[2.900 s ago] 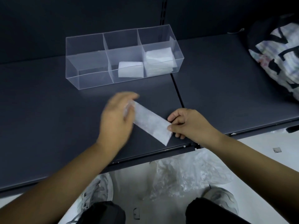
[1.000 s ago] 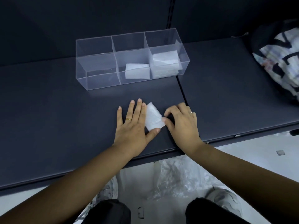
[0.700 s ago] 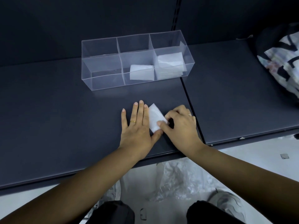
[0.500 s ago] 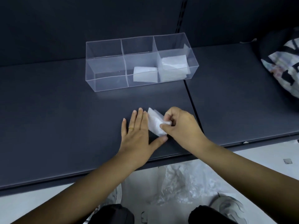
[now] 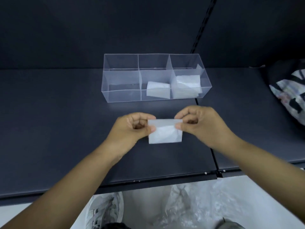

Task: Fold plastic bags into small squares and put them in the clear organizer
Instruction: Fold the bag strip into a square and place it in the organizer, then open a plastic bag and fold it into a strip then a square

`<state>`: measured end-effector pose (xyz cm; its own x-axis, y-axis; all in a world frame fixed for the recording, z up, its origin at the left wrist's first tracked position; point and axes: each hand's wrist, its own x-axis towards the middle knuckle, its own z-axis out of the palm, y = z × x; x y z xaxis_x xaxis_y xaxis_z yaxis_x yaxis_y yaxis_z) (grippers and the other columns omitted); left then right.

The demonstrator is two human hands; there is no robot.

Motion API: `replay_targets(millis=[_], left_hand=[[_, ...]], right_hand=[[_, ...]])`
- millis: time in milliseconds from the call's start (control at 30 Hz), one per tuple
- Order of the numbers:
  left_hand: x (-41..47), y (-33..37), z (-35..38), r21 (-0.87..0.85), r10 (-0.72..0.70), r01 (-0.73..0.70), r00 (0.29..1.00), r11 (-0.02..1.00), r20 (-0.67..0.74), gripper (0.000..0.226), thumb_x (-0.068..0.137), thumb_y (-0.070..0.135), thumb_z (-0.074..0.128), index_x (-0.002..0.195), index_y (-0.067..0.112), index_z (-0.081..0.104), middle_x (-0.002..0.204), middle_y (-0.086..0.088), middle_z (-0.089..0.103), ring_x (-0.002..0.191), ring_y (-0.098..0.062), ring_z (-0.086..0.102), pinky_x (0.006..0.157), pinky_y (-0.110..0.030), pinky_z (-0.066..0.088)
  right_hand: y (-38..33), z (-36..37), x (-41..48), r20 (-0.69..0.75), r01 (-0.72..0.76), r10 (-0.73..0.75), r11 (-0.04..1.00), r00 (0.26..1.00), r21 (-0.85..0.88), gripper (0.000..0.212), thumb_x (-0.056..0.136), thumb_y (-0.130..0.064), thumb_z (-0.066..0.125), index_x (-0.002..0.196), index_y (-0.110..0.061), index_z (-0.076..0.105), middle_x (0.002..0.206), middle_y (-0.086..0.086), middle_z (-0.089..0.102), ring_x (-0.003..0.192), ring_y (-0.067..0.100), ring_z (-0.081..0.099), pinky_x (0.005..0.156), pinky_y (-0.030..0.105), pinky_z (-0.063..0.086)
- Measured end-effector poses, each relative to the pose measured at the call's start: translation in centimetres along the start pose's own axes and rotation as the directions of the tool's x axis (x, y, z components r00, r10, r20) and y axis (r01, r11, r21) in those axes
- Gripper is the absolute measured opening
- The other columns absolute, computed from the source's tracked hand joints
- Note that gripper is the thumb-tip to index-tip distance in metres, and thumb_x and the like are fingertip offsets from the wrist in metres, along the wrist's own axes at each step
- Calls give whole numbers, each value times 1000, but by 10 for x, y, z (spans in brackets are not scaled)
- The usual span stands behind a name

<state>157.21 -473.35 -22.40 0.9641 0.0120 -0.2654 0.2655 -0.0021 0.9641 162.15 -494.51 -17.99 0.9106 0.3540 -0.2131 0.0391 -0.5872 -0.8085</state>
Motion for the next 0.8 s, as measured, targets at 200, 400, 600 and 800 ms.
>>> replay_targets(millis=[200, 400, 600, 800], left_hand=[[-1, -11, -14, 179, 128, -75, 945, 981, -301, 23, 83, 6, 72, 83, 29, 69, 68, 12, 58, 59, 4, 51, 64, -6, 44], [-19, -48, 3, 642, 273, -142, 956, 753, -108, 20, 84, 6, 69, 92, 25, 69, 88, 16, 58, 89, -6, 51, 80, -9, 35], [-24, -62, 8, 852, 312, -166, 950, 497, 3, 35, 86, 29, 68, 118, 19, 64, 125, 1, 55, 120, -23, 48, 104, -32, 28], [-37, -67, 22, 974, 145, -199, 972, 106, 183, 69, 94, 54, 19, 146, 12, 36, 154, -6, 33, 143, -24, 29, 116, -49, 24]], right_hand=[[-37, -29, 98, -130, -37, 45, 997, 990, 64, 12, 79, -9, 77, 75, -15, 68, 56, -10, 67, 52, -3, 59, 55, 8, 45], [-18, -10, 165, -242, -198, 100, 883, 965, -426, 15, 84, -14, 69, 95, -4, 73, 102, 9, 71, 98, 23, 64, 88, 32, 52], [-13, 7, 174, -277, -214, -44, 523, 960, -825, 24, 83, -24, 65, 107, -19, 69, 117, 6, 58, 109, 27, 54, 97, 37, 35], [-20, -7, 134, -256, -30, -140, 825, 957, -564, 34, 82, -29, 73, 111, -15, 63, 119, 8, 50, 105, 23, 53, 96, 32, 40]])
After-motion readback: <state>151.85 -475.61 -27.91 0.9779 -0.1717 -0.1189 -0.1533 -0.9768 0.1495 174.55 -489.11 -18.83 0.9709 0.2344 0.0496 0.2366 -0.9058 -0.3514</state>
